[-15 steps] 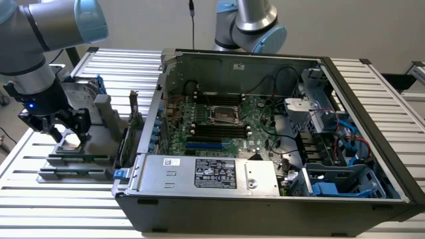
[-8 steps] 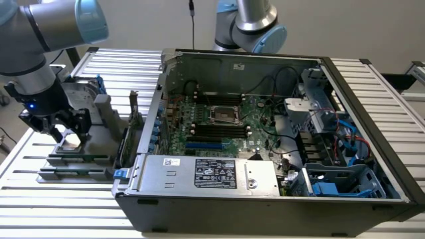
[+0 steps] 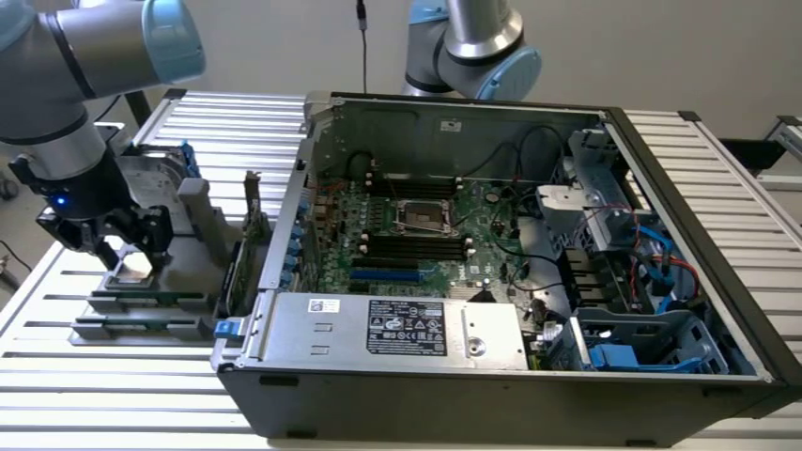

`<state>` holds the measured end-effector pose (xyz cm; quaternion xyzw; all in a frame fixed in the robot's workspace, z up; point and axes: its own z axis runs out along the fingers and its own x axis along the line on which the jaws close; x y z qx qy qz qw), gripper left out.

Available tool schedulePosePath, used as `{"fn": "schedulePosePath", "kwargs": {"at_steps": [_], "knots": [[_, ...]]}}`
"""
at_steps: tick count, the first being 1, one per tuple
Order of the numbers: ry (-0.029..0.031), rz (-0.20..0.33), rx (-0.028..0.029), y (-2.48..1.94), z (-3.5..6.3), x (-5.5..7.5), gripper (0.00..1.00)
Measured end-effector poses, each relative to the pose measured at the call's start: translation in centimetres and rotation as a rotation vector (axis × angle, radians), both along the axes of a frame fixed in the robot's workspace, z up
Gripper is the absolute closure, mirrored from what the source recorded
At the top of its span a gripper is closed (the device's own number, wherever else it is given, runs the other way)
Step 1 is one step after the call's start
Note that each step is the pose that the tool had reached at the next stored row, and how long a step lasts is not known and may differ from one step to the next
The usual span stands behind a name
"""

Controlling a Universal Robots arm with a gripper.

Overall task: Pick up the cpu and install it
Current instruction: 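Pick up the cpu and move it towards the insertion slot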

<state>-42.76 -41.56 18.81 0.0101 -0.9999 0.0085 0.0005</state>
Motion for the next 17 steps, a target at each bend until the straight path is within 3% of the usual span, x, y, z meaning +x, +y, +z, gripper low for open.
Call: {"fn": "schedulePosePath", "kwargs": {"at_steps": [12, 15, 16, 17], "knots": [[0.0000, -0.001, 0.0000, -0.01, -0.22, 0.03, 0.35], [0.0001, -0.001, 0.0000, -0.01, -0.22, 0.03, 0.36], [0.0000, -0.001, 0.0000, -0.01, -0.22, 0.03, 0.44], [0.0000, -0.001, 0.0000, -0.01, -0.22, 0.03, 0.44]]}}
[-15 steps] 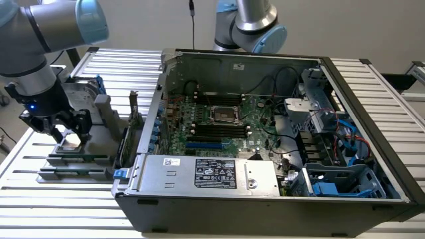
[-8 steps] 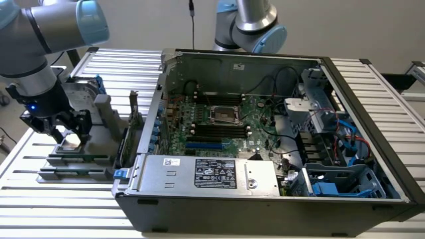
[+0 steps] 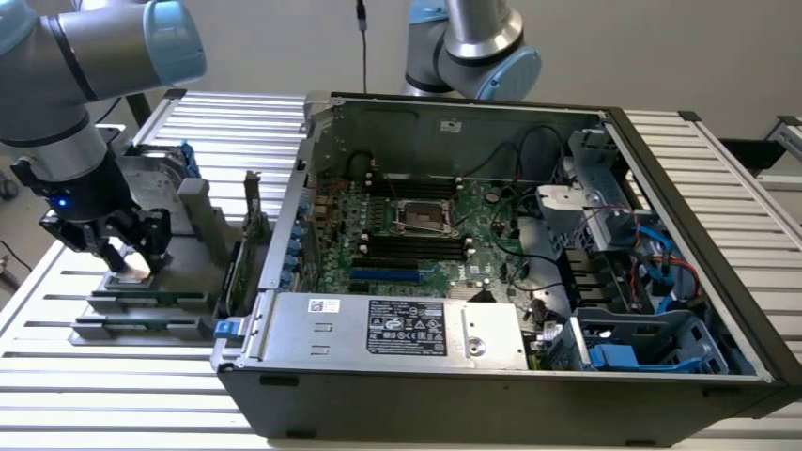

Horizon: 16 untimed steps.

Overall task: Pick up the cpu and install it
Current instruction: 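Pick up the cpu and move it towards the insertion slot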

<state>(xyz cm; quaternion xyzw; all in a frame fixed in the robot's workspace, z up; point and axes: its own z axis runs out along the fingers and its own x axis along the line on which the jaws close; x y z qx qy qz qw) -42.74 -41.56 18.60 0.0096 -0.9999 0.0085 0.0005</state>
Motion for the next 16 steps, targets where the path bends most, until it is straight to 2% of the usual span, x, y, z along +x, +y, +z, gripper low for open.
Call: {"fn": "schedulePosePath", "kwargs": {"at_steps": [16], "knots": [[0.0007, 0.000, 0.0003, 0.01, 0.03, 0.00, 0.45]]}}
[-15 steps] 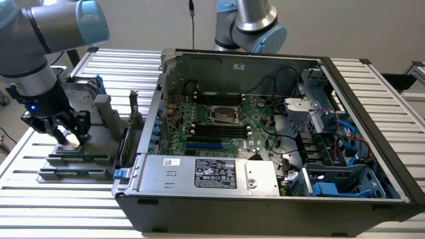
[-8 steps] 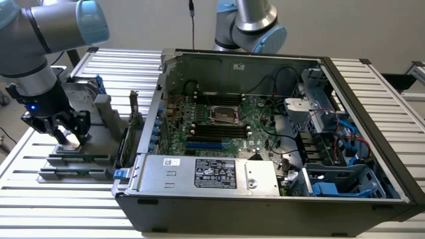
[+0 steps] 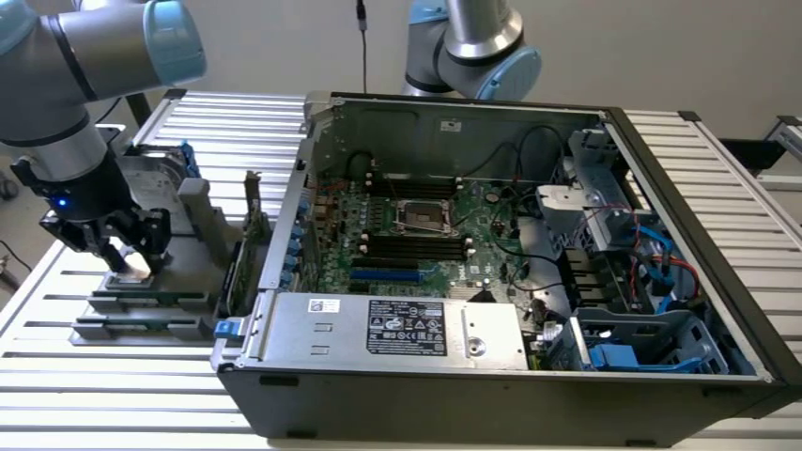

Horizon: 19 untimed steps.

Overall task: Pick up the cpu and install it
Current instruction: 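Pick up the cpu and move it towards the insertion slot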

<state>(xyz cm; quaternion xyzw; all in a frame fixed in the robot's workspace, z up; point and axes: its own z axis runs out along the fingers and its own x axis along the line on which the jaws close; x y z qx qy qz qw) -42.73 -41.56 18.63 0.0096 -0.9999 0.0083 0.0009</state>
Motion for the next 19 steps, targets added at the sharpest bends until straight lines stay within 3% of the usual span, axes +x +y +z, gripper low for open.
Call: {"fn": "schedulePosePath", "kwargs": {"at_steps": [12, 19], "knots": [[0.0133, 0.000, -0.0002, -0.01, 1.40, 0.0, 0.45], [0.0248, 0.000, -0.0002, -0.01, 3.96, 0.1, 0.45]]}}
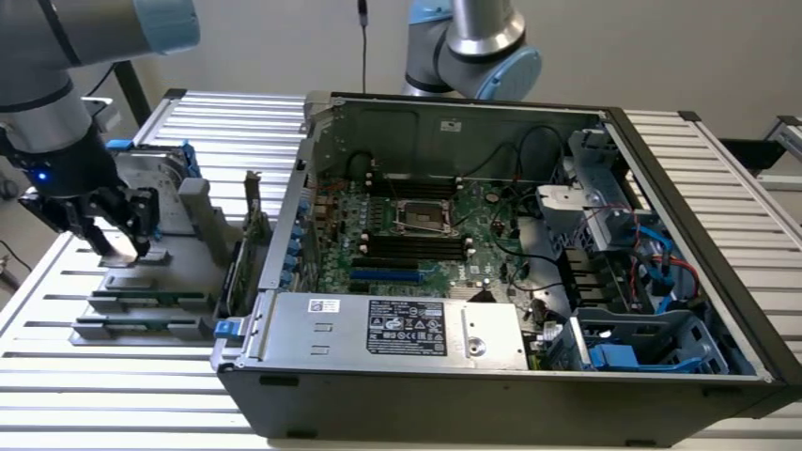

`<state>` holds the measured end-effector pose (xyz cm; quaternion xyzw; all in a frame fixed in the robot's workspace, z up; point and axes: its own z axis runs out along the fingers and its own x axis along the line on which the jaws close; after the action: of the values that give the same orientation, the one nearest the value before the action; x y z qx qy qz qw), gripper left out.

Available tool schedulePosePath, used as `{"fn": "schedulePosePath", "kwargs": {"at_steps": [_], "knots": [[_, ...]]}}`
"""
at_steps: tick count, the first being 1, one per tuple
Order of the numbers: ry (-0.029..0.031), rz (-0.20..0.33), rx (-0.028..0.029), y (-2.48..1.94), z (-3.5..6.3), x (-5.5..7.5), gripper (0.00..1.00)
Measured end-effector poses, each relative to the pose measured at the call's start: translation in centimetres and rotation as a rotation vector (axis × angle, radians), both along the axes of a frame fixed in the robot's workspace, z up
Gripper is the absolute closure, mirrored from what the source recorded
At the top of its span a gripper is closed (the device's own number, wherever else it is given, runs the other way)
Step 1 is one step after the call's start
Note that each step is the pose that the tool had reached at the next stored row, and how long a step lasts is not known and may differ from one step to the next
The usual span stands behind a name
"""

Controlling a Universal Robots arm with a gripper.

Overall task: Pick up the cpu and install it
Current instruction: 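Pick up the cpu and move it towards the insertion slot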

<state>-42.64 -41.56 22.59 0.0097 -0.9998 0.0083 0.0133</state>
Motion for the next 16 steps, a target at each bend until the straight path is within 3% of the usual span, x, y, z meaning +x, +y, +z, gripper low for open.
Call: {"fn": "schedulePosePath", "kwargs": {"at_steps": [6, 16], "knots": [[0.0083, 0.000, -0.0001, 0.00, 2.73, 0.2, 0.45], [0.0107, 0.000, 0.0000, 0.00, 7.26, 1.4, 0.45]]}}
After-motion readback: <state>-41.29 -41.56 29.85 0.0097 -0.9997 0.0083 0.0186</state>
